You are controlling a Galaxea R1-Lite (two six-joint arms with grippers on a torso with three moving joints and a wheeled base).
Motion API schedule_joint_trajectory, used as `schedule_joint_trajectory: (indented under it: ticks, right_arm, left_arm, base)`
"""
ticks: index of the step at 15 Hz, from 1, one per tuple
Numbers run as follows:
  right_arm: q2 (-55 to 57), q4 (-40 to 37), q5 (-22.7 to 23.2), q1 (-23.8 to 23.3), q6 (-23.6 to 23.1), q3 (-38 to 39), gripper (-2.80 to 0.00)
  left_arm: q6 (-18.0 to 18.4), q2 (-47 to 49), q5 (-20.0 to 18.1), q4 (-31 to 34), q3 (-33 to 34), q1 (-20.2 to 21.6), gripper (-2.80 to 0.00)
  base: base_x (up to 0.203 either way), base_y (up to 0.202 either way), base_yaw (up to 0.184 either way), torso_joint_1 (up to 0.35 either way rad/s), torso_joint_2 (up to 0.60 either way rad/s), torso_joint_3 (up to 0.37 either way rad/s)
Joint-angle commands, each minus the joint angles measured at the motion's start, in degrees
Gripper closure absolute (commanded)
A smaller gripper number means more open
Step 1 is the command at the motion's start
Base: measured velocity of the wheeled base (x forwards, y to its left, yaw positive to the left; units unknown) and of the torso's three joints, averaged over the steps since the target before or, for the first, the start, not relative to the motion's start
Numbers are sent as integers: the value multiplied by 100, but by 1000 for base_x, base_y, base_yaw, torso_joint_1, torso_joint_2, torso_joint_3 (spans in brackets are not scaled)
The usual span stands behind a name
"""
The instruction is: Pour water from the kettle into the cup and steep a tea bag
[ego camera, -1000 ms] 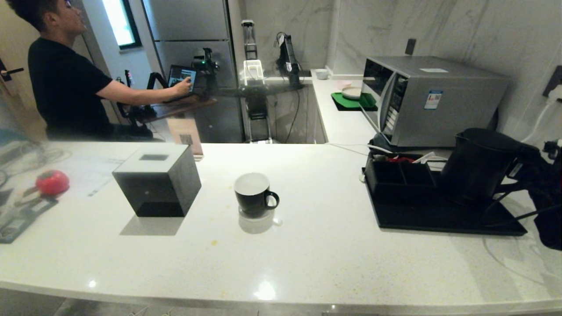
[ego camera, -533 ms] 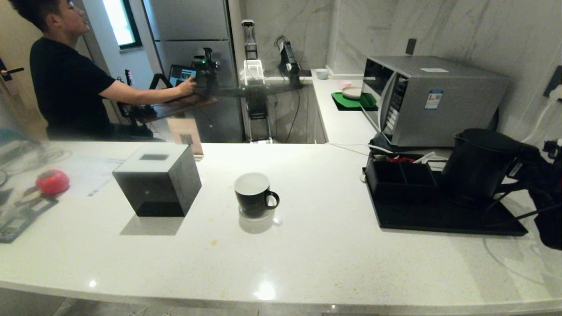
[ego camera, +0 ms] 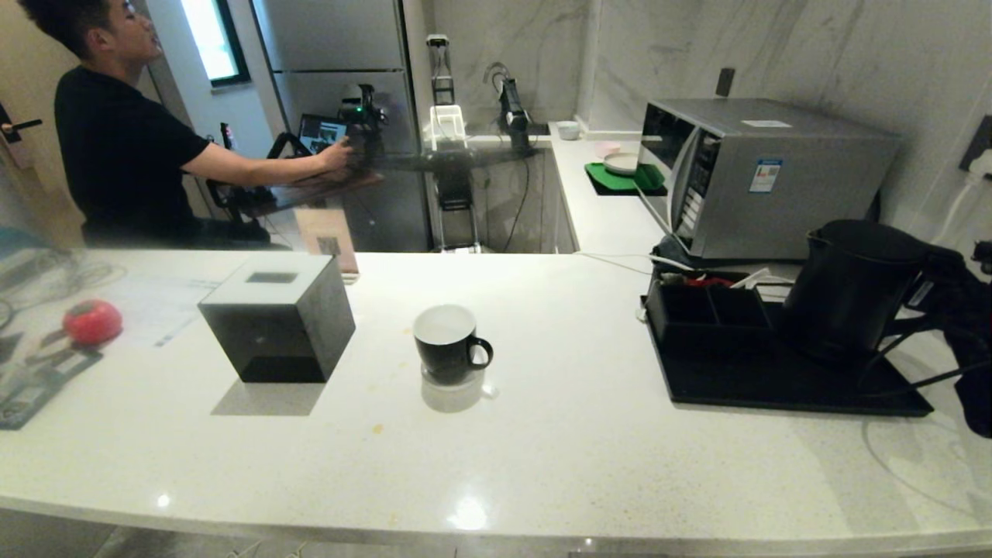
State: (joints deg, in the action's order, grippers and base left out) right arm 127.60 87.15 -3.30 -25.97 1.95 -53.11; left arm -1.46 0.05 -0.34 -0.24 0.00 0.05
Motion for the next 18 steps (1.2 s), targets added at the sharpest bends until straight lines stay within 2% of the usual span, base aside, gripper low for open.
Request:
schedule_joint_trajectory:
  ticks: [1,7,18]
  right_arm:
    - [-174,267,5,4,16,131,0]
    - [-564,259,-4,-14,277,444,0]
    - [-1253,77,-4,-14,288,964,0]
  left_arm:
    - [-3,4,-1,-2,0,4,0]
    - [-3,4,-1,-2,0,4,0]
    - [-3,4,-1,-2,0,4,0]
  base:
    - [0,0,0,0,0,0]
    - [0,0,0,0,0,0]
    - [0,0,0,0,0,0]
